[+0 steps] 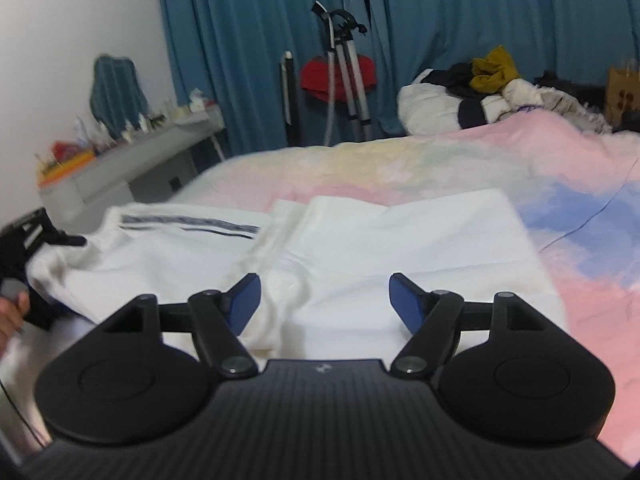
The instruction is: Fold clothes
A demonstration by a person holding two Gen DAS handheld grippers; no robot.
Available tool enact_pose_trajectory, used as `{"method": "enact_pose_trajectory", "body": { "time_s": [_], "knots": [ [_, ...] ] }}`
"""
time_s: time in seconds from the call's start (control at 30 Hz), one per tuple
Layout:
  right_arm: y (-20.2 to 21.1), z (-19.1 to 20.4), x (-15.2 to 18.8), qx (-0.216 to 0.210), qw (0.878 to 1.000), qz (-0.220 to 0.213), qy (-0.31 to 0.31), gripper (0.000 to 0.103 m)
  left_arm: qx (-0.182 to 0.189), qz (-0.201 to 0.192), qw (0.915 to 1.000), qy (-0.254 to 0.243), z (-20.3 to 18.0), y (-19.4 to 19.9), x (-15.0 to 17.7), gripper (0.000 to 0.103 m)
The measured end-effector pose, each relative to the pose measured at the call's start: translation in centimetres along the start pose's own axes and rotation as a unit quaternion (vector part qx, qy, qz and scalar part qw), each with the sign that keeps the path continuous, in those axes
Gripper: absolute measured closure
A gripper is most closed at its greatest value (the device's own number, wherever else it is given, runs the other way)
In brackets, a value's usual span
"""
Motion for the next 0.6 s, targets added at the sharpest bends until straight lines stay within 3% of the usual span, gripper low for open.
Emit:
{"method": "enact_pose_trajectory", "body": {
  "time_s": [0.1,0.13,0.2,0.23,0.27,0.37,0.47,0.6],
  "knots": [
    [0.3,-1.0,-0.4,0.025,1.0,-0.012,0.015,0.03,0.004,-0.042,0.999,-0.015,0.1,-0.5,-1.8,0.021],
    [-0.1,-1.2,-0.1,0.022,1.0,-0.005,0.009,0.03,-0.002,-0.05,0.9986,-0.017,0.4,-0.5,-2.4,0.031],
    [-1.2,-1.4,0.7,0.014,1.0,0.015,-0.004,0.03,0.001,-0.06,0.9982,-0.001,0.8,-0.4,-3.2,0.039],
    [-1.9,-1.3,1.4,0.007,0.999,0.031,-0.007,0.03,-0.001,-0.066,0.9978,-0.002,0.9,-0.3,-3.4,0.05],
    [-2.8,-1.1,2.1,0.002,0.999,0.053,-0.005,0.03,-0.014,-0.077,0.9968,-0.02,0.8,-0.1,-3.4,0.063],
    [-5.0,-0.8,4.0,0.009,0.994,0.112,0.014,0.031,-0.033,-0.111,0.9887,-0.095,-1.5,0.7,-2.2,0.079],
    [-5.1,-1.4,4.1,0.01,0.993,0.116,0.0,0.031,-0.015,-0.16,0.9654,-0.206,-6.5,2.5,0.9,0.082],
    [-3.0,-3.8,2.9,-0.01,0.993,0.072,-0.093,0.03,0.039,-0.213,0.9263,-0.308,-13.5,4.5,6.5,0.082]
  ]
}}
Point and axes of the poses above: each gripper's, at about its wrist camera, not at the fingertips, and y roughly against the way its jaws point, z to its left, x to its underside, the point moved 7 cm from there along -y, roughly the way its jaws point, and after that the axes turned 14 degrees about y, right-handed, at the moved point
